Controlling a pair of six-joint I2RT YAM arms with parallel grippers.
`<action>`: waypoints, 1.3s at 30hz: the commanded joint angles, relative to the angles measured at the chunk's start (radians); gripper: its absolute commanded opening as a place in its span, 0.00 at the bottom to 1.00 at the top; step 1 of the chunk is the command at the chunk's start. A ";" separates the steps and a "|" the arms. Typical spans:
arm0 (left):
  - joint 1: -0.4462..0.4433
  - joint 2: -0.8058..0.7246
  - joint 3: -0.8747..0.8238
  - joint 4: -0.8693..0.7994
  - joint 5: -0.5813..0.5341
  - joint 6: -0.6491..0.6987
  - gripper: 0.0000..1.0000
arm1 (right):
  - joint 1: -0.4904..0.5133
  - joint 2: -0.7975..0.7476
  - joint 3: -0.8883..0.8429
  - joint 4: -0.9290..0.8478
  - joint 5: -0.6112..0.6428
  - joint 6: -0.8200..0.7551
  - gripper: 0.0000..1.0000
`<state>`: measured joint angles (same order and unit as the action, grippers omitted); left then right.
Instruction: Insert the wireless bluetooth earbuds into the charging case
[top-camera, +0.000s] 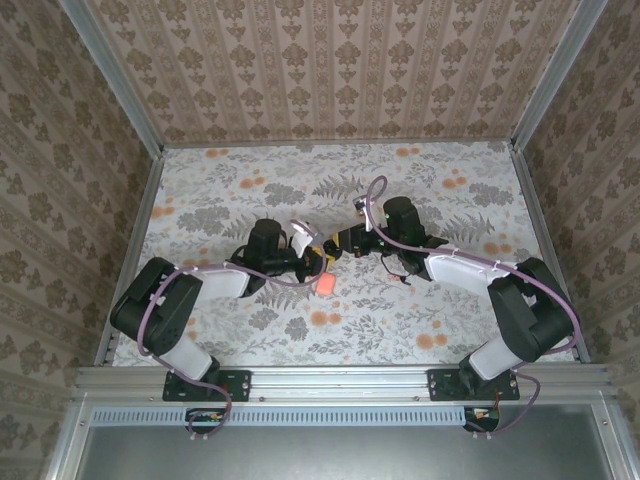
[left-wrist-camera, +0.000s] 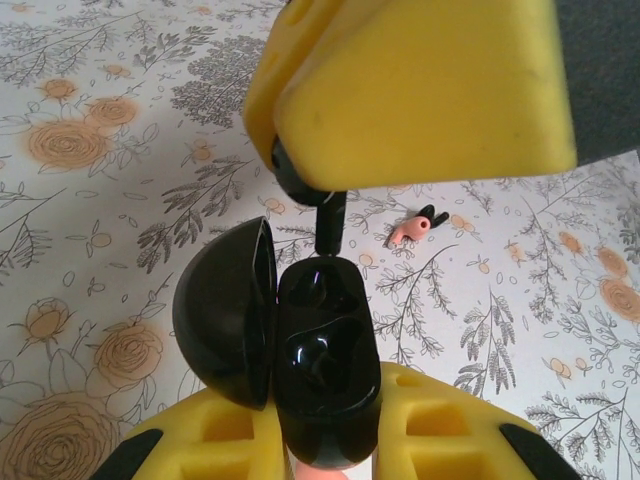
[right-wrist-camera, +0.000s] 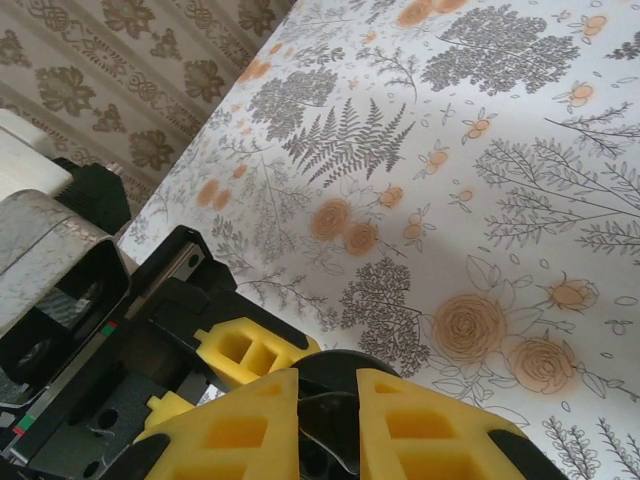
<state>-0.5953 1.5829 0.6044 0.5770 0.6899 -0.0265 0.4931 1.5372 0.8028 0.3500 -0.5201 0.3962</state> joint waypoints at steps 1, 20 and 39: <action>-0.004 0.012 0.033 0.023 0.052 -0.001 0.09 | -0.001 -0.022 0.003 0.049 -0.053 -0.016 0.17; -0.003 0.000 0.049 0.067 0.062 -0.044 0.09 | 0.009 -0.016 -0.013 0.071 -0.119 -0.021 0.17; 0.002 -0.034 0.052 0.060 0.066 -0.039 0.09 | 0.018 -0.002 0.020 -0.073 -0.167 -0.117 0.19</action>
<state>-0.5953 1.5829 0.6292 0.6056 0.7437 -0.0536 0.4999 1.5372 0.8040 0.3737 -0.6418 0.3313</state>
